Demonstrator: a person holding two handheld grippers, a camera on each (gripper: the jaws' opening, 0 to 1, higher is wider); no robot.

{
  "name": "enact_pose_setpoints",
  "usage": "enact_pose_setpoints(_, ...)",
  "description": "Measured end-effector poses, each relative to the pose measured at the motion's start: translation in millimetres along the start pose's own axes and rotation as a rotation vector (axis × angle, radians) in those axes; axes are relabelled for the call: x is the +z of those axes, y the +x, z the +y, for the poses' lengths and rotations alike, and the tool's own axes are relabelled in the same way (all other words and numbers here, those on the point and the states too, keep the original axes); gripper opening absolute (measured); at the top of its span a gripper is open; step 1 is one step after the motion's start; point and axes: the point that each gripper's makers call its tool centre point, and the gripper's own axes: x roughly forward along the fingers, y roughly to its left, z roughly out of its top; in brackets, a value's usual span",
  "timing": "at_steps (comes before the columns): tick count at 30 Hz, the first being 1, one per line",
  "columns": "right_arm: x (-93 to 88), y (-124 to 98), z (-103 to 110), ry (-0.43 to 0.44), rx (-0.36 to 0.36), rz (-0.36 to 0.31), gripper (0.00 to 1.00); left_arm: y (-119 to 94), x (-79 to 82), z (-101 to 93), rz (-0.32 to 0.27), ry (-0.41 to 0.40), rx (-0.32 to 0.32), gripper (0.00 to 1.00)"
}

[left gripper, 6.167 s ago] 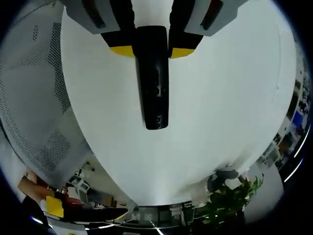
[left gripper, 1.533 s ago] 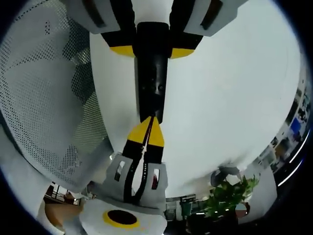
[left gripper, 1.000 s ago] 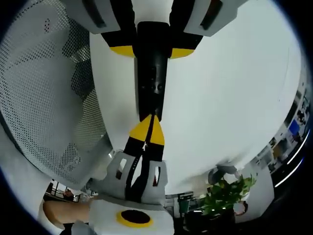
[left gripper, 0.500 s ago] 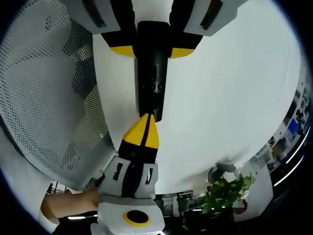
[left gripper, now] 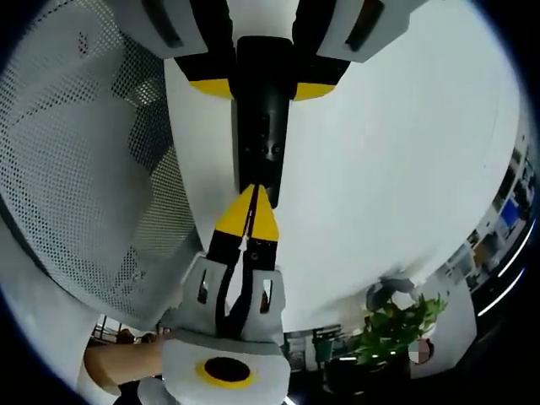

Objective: Press the specified remote control buttons in sequence, fully releasing each button before pressing the next.

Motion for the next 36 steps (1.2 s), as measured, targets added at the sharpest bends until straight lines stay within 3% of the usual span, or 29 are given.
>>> enact_pose_setpoints(6, -0.7, -2, -3, 0.086, 0.002, -0.038, 0.00, 0, -0.4, -0.3, 0.017, -0.001, 0.000, 0.24)
enact_pose_setpoints(9, -0.2, -5, -2, 0.190, 0.029, -0.093, 0.00, 0, -0.5, -0.4, 0.022, -0.005, 0.001, 0.24)
enact_pose_setpoints(15, 4.0, -7, -3, 0.180, 0.023, -0.113, 0.04, 0, -0.8, -0.5, 0.025, -0.011, 0.003, 0.24)
enact_pose_setpoints(19, -0.1, -2, -4, 0.112, 0.014, -0.072, 0.07, 0, -0.7, -0.6, 0.025, -0.010, 0.003, 0.24)
enact_pose_setpoints(23, 1.5, -2, -3, 0.085, 0.036, -0.077, 0.07, -1, -1.3, -0.8, 0.021, -0.010, 0.002, 0.24)
enact_pose_setpoints(29, 3.2, 1, 0, -0.124, 0.072, 0.021, 0.06, -1, -1.8, -0.9, 0.013, -0.007, 0.000, 0.24)
enact_pose_setpoints(31, 3.1, 2, 1, -0.156, 0.089, 0.064, 0.06, -1, -1.9, -0.8, 0.013, -0.007, 0.000, 0.24)
enact_pose_setpoints(34, 3.6, 4, 0, -0.154, 0.133, 0.134, 0.06, 0, -2.1, -0.5, 0.014, -0.008, 0.001, 0.24)
enact_pose_setpoints(36, 4.0, 5, -2, -0.124, 0.139, 0.135, 0.06, 0, -2.3, -0.4, 0.011, -0.007, 0.000, 0.24)
